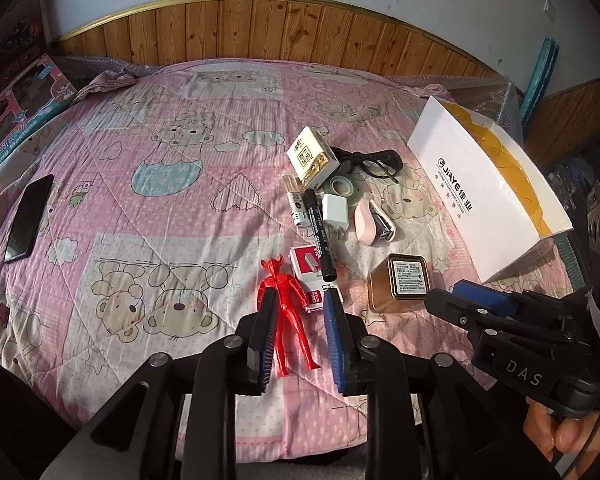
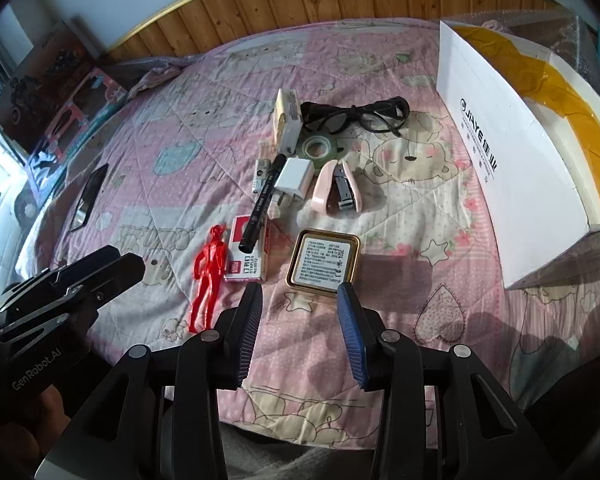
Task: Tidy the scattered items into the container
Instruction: 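Reach the left tool toward the red toy figure while the right tool approaches the gold tin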
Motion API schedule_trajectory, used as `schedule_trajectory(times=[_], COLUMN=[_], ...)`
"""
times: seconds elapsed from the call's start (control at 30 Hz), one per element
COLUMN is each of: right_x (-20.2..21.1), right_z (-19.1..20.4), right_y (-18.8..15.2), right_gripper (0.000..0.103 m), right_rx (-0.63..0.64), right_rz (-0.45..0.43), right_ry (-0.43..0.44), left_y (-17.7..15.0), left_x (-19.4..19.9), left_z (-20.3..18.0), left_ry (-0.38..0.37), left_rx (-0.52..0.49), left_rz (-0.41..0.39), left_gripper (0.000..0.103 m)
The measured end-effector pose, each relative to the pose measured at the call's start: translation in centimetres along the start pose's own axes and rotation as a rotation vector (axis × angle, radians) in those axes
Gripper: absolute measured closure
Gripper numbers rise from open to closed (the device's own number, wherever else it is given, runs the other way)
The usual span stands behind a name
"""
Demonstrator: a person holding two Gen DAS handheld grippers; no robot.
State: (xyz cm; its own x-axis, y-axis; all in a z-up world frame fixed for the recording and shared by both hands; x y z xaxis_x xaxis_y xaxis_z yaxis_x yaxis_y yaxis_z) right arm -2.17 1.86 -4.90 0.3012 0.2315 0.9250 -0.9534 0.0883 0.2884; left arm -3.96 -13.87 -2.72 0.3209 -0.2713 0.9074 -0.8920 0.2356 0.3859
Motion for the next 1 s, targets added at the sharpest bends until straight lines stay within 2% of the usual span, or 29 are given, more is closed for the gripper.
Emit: schedule_trajectory(times=[0.03,0.1,0.3,0.43,0.63,0.9,1.0], right_x=[-0.1,-0.3,-0.4,-0.4,-1.2,-0.4,-0.4], right_z=[0.0,0.0,0.1,0.1,-0.6,-1.9,-2.1], right_y=[0.1,0.2,0.6,0.9,1.2,1.5,1.6], right_gripper=[0.06,0.059,0.059,0.057,0.054,0.054,0.053], right_rx=[0.0,0.004,0.003,0.006,-0.013,-0.028,-0.04], right_rz=[0.002,0.007,0.008,0.003,0.008,-0.025,-0.027], right_ry=[-0.002,-0.002,-0.002,-0.028,-0.094,-0.237,-0.246], left_y=[0.0,0.2,0.5,0.3,-0.6,-0.7,-0.6], left_x=[-0.1,-0.3,-0.6,-0.5,-1.3,-2.5,-3.0], left_z=[0.0,0.1,0.0,0.8,2.2,0.7,0.3], left_ry=[-0.001,0.002,-0.01,-0.041,-0.066,-0.09,-0.094], left_rx=[0.0,0.001,-0.002,0.019,0.042,0.007,-0.007], left_rz=[0.001,0.006,0.013,0.002,0.017,0.044,0.053], left_gripper=[0.064,0.061,0.061,0.056,0.053,0.053,0.053])
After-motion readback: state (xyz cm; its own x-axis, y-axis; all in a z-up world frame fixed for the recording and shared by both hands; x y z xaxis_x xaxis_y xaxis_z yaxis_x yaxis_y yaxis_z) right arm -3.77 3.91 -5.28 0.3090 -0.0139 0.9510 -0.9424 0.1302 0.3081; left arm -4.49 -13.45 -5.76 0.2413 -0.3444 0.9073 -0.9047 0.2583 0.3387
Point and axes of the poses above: each gripper's, at about its wrist camera, not at the fingertips, and x roughly against the way its jaws point, z to its left, y to its top, the point moved 4 cm from there along -x, roughly the way its jaws point, and after that the axes turned 11 degrees about z, right-handed, at the moved point
